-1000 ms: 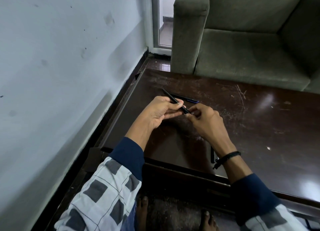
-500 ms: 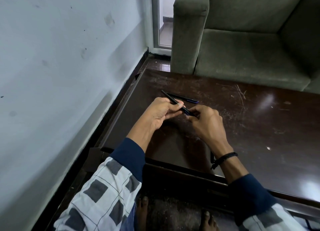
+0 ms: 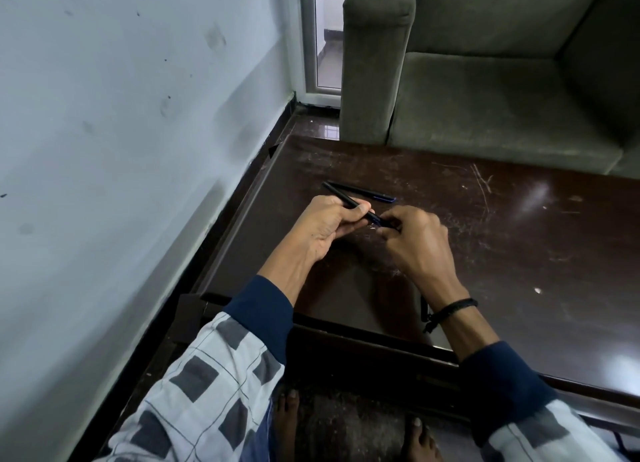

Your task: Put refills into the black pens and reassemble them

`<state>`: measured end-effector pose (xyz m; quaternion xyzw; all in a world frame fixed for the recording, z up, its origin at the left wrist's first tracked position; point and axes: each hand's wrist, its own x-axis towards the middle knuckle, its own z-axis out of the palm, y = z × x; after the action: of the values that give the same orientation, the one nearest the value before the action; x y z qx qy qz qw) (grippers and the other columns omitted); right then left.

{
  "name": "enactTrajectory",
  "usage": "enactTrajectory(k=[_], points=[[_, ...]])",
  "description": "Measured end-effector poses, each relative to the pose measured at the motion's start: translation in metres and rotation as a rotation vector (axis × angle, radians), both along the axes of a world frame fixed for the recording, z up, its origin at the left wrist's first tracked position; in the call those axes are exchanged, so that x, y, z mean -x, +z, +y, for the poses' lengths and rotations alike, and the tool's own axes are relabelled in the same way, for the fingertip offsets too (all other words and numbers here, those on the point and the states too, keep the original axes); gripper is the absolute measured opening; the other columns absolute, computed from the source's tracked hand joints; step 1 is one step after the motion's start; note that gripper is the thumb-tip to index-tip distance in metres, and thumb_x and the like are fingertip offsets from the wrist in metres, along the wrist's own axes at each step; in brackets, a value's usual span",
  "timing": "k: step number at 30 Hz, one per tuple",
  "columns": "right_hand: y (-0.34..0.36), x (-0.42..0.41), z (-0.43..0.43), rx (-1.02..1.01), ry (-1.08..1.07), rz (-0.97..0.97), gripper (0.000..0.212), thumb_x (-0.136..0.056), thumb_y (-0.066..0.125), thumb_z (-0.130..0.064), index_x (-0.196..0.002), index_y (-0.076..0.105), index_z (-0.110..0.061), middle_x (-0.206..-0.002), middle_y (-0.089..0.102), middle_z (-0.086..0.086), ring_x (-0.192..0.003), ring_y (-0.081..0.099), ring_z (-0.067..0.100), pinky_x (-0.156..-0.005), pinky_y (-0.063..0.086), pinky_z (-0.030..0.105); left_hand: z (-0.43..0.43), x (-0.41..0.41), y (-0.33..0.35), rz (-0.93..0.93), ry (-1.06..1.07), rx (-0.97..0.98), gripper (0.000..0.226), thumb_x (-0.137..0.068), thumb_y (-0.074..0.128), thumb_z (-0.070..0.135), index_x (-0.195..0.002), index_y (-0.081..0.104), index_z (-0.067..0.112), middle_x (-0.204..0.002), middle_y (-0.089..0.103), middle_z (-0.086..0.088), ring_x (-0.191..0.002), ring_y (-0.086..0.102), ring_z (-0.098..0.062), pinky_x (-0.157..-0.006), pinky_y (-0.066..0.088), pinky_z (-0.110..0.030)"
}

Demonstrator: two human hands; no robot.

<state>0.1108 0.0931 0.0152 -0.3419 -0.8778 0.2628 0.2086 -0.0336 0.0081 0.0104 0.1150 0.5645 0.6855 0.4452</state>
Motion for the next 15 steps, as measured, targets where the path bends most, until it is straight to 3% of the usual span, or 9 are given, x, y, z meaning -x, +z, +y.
enactTrajectory(k=[5,9,12,15], points=[[0.002,0.000,0.009,0.071,-0.069,0.040,0.020,-0.090,0.079,-0.025,-0.110,0.078,-0.026,-0.100,0.076,-0.003,-0.093,0.071,0.017,-0.077,0.052,0.030,0.004,0.000,0.000,-0.038,0.014,-0.039,0.009,-0.088,0.071,-0.008,-0.092,0.076,-0.001,-0.089,0.080,-0.010,-0.088,0.078,-0.018,-0.075,0.062,-0.025],[0.000,0.003,0.012,0.052,-0.125,0.067,0.020,-0.086,0.083,-0.026,-0.106,0.080,-0.021,-0.106,0.068,-0.004,-0.097,0.065,0.014,-0.079,0.053,0.033,-0.004,0.010,0.004,-0.027,-0.060,0.070,0.013,-0.085,0.077,-0.001,-0.098,0.073,-0.005,-0.094,0.078,-0.018,-0.089,0.078,-0.023,-0.072,0.061,-0.022],[-0.004,0.006,0.013,0.145,-0.120,0.003,0.020,-0.086,0.083,-0.025,-0.105,0.078,-0.021,-0.101,0.068,-0.007,-0.091,0.065,0.012,-0.073,0.052,0.029,-0.006,0.014,0.004,0.003,-0.109,0.155,0.012,-0.088,0.071,-0.008,-0.100,0.072,-0.008,-0.089,0.078,-0.020,-0.083,0.078,-0.024,-0.068,0.061,-0.020],[-0.008,0.010,0.012,0.219,-0.103,0.002,0.019,-0.087,0.083,-0.024,-0.104,0.076,-0.020,-0.097,0.068,-0.007,-0.088,0.067,0.013,-0.077,0.059,0.037,-0.004,0.012,0.005,0.022,-0.147,0.201,0.009,-0.088,0.069,-0.009,-0.095,0.074,-0.005,-0.085,0.078,-0.019,-0.080,0.078,-0.025,-0.068,0.061,-0.021]])
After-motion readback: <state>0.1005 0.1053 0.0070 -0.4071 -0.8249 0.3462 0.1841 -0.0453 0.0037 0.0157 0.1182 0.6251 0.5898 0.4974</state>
